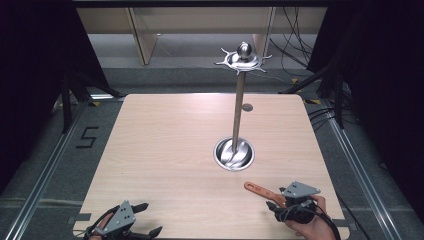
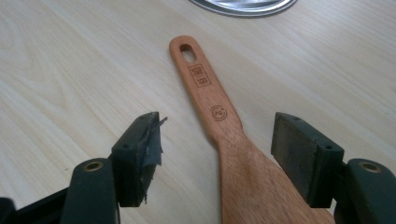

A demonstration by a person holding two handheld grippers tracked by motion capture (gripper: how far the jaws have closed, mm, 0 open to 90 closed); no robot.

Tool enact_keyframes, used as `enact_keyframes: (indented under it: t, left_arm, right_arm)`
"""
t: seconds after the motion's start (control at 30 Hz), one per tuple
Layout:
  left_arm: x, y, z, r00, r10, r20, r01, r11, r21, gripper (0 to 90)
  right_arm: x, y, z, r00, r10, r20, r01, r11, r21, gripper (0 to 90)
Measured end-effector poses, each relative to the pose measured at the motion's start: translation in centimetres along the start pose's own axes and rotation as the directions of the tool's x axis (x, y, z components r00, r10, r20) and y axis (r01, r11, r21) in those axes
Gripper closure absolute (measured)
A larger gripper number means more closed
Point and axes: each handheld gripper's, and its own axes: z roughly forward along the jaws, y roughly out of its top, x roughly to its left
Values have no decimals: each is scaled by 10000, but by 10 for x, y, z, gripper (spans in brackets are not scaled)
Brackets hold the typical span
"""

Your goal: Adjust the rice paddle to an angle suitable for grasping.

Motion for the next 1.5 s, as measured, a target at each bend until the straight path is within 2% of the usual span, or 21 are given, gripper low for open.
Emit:
enact_keyframes:
  t: [0.13,0.17,0.23,0.33,0.4,0.47,0.5,0.57,0.6,0.63,0.7,0.73,0.77,1.03,1.13,1.2,1.27,1.37,1.4,1.47,1.5]
  left_arm:
    - [1,-1,0,10000,12,-19,-12,9999,-122,157]
    - [-1,-2,1,9995,-324,-13,324,9993,-175,157]
    - [-1,-1,0,9993,-386,-27,385,9992,-74,157]
    - [1,0,0,10000,-55,-25,55,10000,-42,157]
    - [-1,-1,0,9994,-329,-76,328,9994,-82,157]
    - [0,-1,0,9997,-244,-65,244,9997,-53,157]
    - [1,-1,-1,10000,-54,-26,54,10000,-35,157]
    - [3,-1,-2,9999,98,-81,-97,9999,122,157]
    - [1,-1,0,9999,-161,-35,161,9998,-101,157]
    - [3,0,-2,9999,82,-87,-80,9999,128,157]
    - [1,0,0,10000,-82,-28,82,10000,-51,157]
    - [1,0,0,10000,-63,-30,63,10000,-33,157]
    - [-1,-1,0,9993,-370,-88,369,9993,-81,157]
    - [-1,-1,0,9989,-470,-3,470,9988,-162,157]
    - [1,-1,-2,9997,-254,-63,254,9997,53,157]
    - [1,-1,-1,9996,-195,-214,195,9998,-5,157]
    - [1,-2,0,9997,-202,-150,201,9998,-98,157]
    - [1,-1,-1,9996,-194,-199,194,9998,-12,157]
    - [1,-1,-1,9996,-191,-193,191,9998,-9,157]
    - [-1,-1,0,9989,-457,-69,455,9988,-204,157]
    - [0,-1,-1,9994,-339,-16,339,9994,-22,157]
  right_arm:
    - [-1,7,4,9996,-291,31,291,9995,136,342]
    - [-1,9,4,9996,-287,17,286,9994,206,343]
    - [-2,12,6,9995,-312,9,311,9992,262,343]
    - [-6,18,8,9984,-534,-178,544,9969,566,343]
    - [-7,20,10,9980,-573,-261,591,9955,740,343]
    - [-9,23,11,9966,-719,-396,753,9928,936,343]
    - [-7,23,12,9979,-516,-386,551,9939,956,343]
    - [-10,26,11,9967,-653,-491,707,9904,1184,344]
    - [-10,27,11,9964,-666,-527,727,9897,1233,344]
    - [-11,28,12,9966,-652,-504,709,9899,1224,344]
    - [-14,29,13,9968,-635,-495,687,9913,1123,345]
    - [-16,30,13,9960,-685,-579,755,9888,1288,348]
    - [-18,32,12,9953,-727,-639,815,9856,1483,348]
    - [-27,46,21,9921,-896,-875,1058,9737,2016,363]
    - [-24,50,24,9932,-788,-854,960,9704,2215,367]
    - [-26,51,28,9851,-1356,-1059,1558,9640,2156,374]
    - [-22,52,28,9902,-1060,-911,1254,9615,2445,376]
    - [-23,53,30,9869,-1226,-1048,1446,9604,2381,382]
    - [-23,54,31,9866,-1220,-1084,1464,9553,2568,387]
    - [-24,55,33,9863,-1208,-1124,1465,9547,2589,391]
    - [-23,55,34,9860,-1217,-1140,1481,9533,2633,394]
